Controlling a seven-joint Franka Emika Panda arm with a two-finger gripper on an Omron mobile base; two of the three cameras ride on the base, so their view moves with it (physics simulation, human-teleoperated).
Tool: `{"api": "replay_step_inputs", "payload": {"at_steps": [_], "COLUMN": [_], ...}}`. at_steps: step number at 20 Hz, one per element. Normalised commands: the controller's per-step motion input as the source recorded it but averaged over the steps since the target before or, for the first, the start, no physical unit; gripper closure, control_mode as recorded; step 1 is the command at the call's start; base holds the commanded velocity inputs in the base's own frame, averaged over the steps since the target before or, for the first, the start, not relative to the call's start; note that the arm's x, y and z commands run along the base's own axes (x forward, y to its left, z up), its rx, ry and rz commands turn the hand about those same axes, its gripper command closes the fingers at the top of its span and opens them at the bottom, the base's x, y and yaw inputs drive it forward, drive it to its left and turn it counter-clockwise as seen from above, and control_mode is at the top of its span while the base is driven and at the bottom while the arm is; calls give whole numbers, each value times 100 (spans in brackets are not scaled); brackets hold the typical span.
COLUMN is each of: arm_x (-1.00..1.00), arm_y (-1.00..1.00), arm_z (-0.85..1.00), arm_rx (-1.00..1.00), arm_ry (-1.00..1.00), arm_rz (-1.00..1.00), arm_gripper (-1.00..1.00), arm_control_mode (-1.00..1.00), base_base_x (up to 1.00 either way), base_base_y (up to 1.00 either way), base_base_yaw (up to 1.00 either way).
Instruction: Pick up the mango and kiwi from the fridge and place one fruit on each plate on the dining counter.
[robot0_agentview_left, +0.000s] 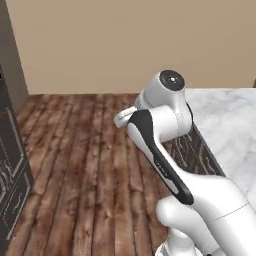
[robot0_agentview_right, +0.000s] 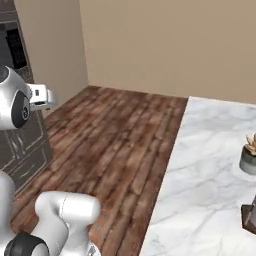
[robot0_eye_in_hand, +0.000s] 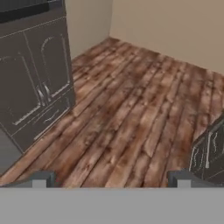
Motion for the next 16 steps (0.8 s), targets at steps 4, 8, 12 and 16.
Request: {"api": "replay_step_inputs", "payload": {"at_steps": [4, 8, 12, 16], "arm_x": [0, 0, 0, 0], "arm_y": [0, 0, 0, 0], "arm_z": [0, 0, 0, 0], "arm_rx": [0, 0, 0, 0], "arm_ry": [0, 0, 0, 0], "arm_rz": [0, 0, 0, 0], "arm_gripper": [-100, -100, -100, -100], "arm_control_mode": [100, 100, 100, 100], "base_base_x": [78, 75, 58, 20], "base_base_y": [31, 33, 44, 54], "base_base_yaw": [67, 67, 66, 61]}}
